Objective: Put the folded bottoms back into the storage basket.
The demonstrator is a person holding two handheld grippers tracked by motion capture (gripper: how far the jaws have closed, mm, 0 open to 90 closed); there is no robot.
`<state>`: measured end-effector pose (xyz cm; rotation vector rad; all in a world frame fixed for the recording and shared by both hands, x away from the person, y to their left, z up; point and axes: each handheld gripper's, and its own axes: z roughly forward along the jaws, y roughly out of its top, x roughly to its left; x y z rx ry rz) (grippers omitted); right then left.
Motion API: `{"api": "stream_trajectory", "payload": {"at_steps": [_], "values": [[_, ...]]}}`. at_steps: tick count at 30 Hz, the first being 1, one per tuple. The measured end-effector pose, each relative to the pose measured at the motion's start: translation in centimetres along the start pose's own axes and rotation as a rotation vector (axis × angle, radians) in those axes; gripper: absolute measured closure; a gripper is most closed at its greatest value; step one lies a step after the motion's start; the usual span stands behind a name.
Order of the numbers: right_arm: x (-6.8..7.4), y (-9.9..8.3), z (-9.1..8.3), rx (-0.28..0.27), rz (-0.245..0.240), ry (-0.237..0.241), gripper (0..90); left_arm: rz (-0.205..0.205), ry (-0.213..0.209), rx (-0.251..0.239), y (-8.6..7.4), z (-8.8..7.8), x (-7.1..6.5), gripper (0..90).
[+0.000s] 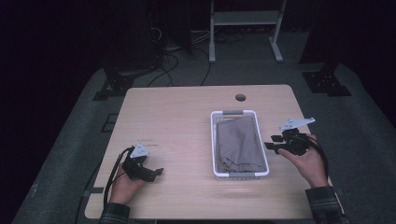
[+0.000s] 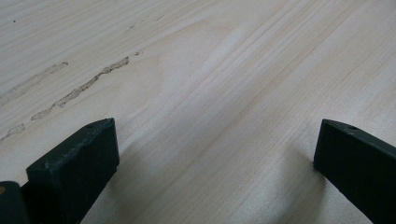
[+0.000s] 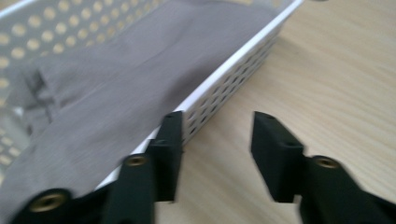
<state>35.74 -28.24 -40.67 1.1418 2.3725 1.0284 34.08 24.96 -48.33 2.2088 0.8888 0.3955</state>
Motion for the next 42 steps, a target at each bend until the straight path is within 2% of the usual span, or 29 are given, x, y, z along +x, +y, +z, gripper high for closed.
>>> {"api": "stream_trajectory", "payload": {"at_steps": [3, 5, 7, 10, 16, 18, 24, 30, 37, 42], "values": [[-0.7, -0.5, 0.0, -0.037, 0.019, -0.025, 36.5, 0.000, 0.000, 0.000, 0.0, 0.0, 0.0, 0.0], [-0.9, -0.6, 0.1, -0.041, 0.022, -0.032, 34.4, 0.000, 0.000, 0.000, 0.0, 0.0, 0.0, 0.0], [-1.4, -1.1, 0.3, -0.062, 0.051, -0.053, 26.5, 0.000, 0.000, 0.000, 0.0, 0.0, 0.0, 0.0], [-1.7, -1.6, 0.6, -0.068, 0.067, -0.066, 22.5, 0.000, 0.000, 0.000, 0.0, 0.0, 0.0, 0.0], [-2.5, -2.7, 1.1, -0.071, 0.093, -0.101, 22.6, 0.000, 0.000, 0.000, 0.0, 0.0, 0.0, 0.0], [-2.7, -3.0, 1.4, -0.059, 0.101, -0.127, 22.6, 0.000, 0.000, 0.000, 0.0, 0.0, 0.0, 0.0], [-3.5, -4.1, 2.6, -0.041, 0.146, -0.148, 20.6, 0.000, 0.000, 0.000, 0.0, 0.0, 0.0, 0.0], [-3.9, -4.9, 3.9, -0.011, 0.150, -0.192, 20.1, 0.000, 0.000, 0.000, 0.0, 0.0, 0.0, 0.0], [-3.9, -5.3, 4.9, 0.014, 0.155, -0.197, 19.1, 0.000, 0.000, 0.000, 0.0, 0.0, 0.0, 0.0], [-4.1, -5.5, 5.2, -0.006, 0.168, -0.195, 16.5, 0.000, 0.000, 0.000, 0.0, 0.0, 0.0, 0.0]]}}
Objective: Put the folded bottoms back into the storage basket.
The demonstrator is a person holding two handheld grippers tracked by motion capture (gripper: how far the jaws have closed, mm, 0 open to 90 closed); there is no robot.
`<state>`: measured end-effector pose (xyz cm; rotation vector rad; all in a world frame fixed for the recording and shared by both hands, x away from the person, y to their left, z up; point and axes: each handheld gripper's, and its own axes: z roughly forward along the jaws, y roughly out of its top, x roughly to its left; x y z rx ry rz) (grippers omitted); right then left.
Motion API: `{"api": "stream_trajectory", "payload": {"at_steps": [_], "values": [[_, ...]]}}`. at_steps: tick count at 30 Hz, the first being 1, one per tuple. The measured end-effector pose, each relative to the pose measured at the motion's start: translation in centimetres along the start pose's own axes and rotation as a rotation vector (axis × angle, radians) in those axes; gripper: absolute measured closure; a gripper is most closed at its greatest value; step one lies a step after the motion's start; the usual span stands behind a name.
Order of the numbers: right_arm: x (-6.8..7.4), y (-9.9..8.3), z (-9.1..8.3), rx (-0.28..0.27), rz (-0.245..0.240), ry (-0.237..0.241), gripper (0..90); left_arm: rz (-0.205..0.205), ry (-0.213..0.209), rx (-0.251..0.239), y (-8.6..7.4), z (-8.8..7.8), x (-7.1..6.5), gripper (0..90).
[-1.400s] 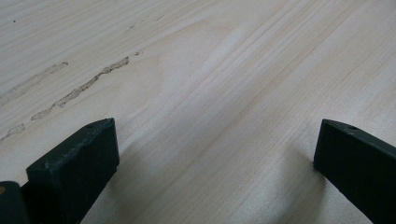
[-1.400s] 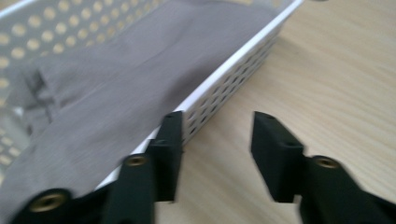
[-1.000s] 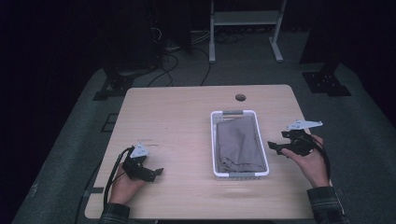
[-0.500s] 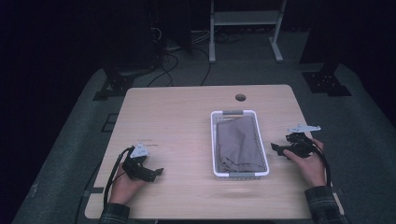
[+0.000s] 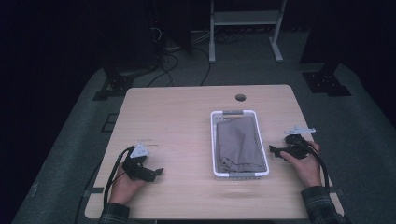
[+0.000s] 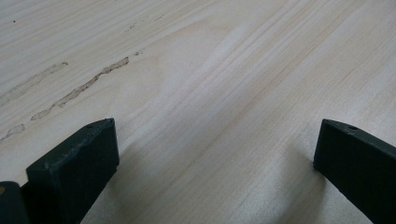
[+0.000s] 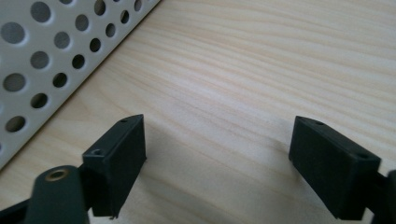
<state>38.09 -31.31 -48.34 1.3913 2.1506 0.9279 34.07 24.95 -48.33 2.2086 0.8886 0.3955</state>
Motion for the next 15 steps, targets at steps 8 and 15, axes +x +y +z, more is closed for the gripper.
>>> {"api": "stream_trajectory", "payload": {"at_steps": [8, 15], "values": [[-0.11, -0.20, 0.19, -0.020, 0.005, -0.005, 12.8, 0.000, 0.000, 0.000, 0.00, 0.00, 0.00, 0.0], [-0.07, -0.21, 0.19, -0.017, 0.010, -0.009, 11.7, 0.000, 0.000, 0.000, 0.00, 0.00, 0.00, 0.0]]}}
